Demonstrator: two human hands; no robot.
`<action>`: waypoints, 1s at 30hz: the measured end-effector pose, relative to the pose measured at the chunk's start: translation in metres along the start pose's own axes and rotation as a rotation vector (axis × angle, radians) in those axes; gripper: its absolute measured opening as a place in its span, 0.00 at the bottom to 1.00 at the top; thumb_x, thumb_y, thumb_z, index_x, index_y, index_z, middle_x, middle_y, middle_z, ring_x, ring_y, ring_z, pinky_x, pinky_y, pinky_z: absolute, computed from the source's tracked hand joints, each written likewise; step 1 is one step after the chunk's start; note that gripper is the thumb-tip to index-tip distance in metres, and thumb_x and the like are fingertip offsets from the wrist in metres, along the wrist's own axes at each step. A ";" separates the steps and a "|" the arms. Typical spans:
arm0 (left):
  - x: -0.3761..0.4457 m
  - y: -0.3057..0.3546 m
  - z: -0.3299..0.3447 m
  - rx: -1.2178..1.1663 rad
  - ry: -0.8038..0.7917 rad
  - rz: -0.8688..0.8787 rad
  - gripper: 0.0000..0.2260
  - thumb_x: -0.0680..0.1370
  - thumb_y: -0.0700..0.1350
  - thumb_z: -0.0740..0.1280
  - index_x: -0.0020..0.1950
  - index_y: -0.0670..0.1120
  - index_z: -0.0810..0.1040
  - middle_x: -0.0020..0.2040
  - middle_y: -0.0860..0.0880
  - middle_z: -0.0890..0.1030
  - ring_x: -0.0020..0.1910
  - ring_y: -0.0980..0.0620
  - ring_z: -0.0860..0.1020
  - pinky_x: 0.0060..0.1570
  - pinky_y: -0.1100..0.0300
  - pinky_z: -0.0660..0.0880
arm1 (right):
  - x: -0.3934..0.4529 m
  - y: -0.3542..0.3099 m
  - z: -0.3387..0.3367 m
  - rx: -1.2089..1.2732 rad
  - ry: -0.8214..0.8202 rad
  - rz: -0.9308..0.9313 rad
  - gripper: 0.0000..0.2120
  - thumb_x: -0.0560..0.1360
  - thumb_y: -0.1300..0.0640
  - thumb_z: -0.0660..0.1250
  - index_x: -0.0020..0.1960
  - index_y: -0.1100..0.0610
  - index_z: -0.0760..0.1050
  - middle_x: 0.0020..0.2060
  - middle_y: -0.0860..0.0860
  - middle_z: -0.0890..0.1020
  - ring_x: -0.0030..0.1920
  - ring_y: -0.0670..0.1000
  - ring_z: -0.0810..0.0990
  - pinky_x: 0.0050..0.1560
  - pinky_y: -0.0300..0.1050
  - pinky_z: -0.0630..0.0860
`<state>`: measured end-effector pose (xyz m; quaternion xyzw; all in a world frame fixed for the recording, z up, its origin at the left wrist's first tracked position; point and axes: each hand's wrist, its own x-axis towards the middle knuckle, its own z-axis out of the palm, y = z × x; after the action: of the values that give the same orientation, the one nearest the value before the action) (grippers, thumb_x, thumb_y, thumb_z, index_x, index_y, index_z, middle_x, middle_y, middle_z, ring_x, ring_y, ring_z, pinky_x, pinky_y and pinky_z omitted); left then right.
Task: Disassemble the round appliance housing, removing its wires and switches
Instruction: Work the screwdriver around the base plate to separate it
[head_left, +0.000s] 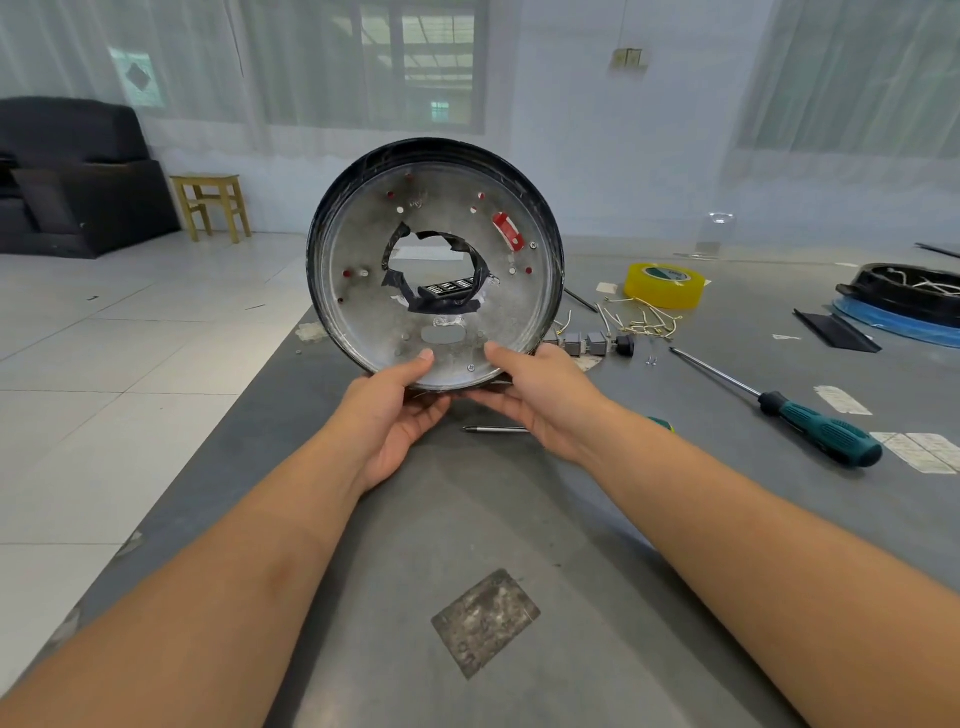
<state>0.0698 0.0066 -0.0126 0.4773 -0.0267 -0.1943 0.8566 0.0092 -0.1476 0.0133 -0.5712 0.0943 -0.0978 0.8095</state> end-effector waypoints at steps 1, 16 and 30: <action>0.000 0.000 0.000 -0.008 0.006 0.004 0.07 0.81 0.39 0.72 0.59 0.43 0.81 0.46 0.47 0.89 0.41 0.50 0.87 0.38 0.58 0.83 | 0.001 -0.003 -0.002 -0.046 -0.005 -0.004 0.14 0.83 0.59 0.65 0.66 0.64 0.75 0.58 0.57 0.85 0.54 0.56 0.86 0.49 0.48 0.84; 0.004 0.002 -0.005 -0.072 0.039 0.020 0.12 0.81 0.36 0.71 0.64 0.38 0.77 0.49 0.41 0.88 0.47 0.42 0.88 0.40 0.50 0.85 | -0.056 -0.028 -0.122 -1.683 -0.054 -0.495 0.21 0.78 0.39 0.56 0.63 0.46 0.79 0.58 0.43 0.81 0.59 0.48 0.77 0.57 0.48 0.75; 0.006 0.002 -0.004 -0.057 0.087 0.031 0.14 0.83 0.34 0.67 0.68 0.36 0.74 0.58 0.37 0.85 0.48 0.39 0.88 0.40 0.45 0.85 | -0.049 -0.016 -0.127 -1.532 -0.212 -0.629 0.08 0.81 0.48 0.66 0.57 0.50 0.77 0.47 0.45 0.77 0.45 0.46 0.74 0.46 0.43 0.71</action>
<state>0.0767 0.0088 -0.0145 0.4603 0.0088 -0.1607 0.8730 -0.0729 -0.2550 -0.0114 -0.9695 -0.1058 -0.1737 0.1365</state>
